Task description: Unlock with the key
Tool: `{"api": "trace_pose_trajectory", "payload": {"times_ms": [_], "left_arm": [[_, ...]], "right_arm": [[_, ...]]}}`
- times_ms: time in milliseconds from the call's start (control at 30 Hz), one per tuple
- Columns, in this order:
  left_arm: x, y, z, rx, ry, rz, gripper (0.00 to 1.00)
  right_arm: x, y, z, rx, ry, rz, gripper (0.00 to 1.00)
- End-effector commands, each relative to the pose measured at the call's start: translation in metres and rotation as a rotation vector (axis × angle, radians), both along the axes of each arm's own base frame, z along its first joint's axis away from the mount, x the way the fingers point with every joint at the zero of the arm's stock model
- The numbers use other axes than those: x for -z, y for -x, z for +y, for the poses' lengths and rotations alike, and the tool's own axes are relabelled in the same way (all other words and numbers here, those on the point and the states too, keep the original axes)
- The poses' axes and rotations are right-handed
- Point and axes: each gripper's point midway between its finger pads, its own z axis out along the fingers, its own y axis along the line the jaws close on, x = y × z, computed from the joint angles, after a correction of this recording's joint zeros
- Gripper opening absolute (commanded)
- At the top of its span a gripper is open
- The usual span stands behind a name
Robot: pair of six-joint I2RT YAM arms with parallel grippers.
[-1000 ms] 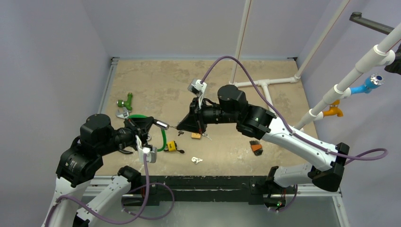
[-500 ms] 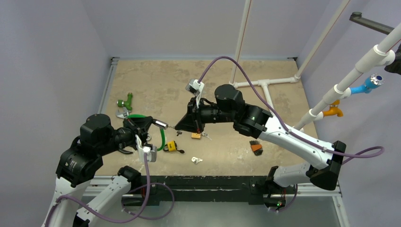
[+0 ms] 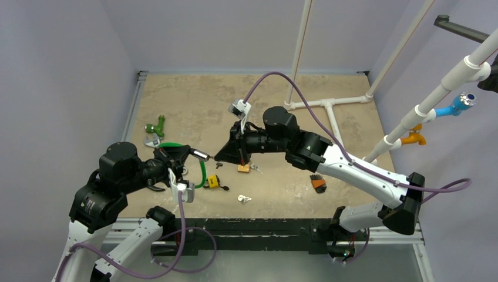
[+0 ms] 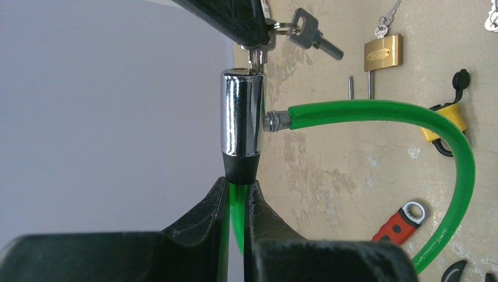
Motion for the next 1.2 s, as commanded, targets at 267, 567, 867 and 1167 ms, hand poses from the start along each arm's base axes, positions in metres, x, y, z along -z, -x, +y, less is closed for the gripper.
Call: {"api": "trace_pose_trajectory", "payload": {"times_ms": [267, 567, 867, 1167], "left_arm": [[-0.025, 0.002, -0.006, 0.040, 0.045, -0.086, 0.00], [-0.024, 0.002, -0.006, 0.038, 0.041, -0.083, 0.00], [-0.023, 0.001, -0.006, 0.036, 0.036, -0.083, 0.00], [-0.023, 0.000, -0.006, 0.037, 0.037, -0.088, 0.00]], "right_arm": [[-0.018, -0.003, -0.019, 0.083, -0.061, -0.046, 0.00], [-0.026, 0.004, -0.018, 0.043, -0.085, -0.046, 0.00], [-0.033, 0.011, -0.014, -0.005, -0.118, -0.046, 0.00], [-0.039, 0.016, -0.012, -0.036, -0.141, -0.042, 0.00]]}}
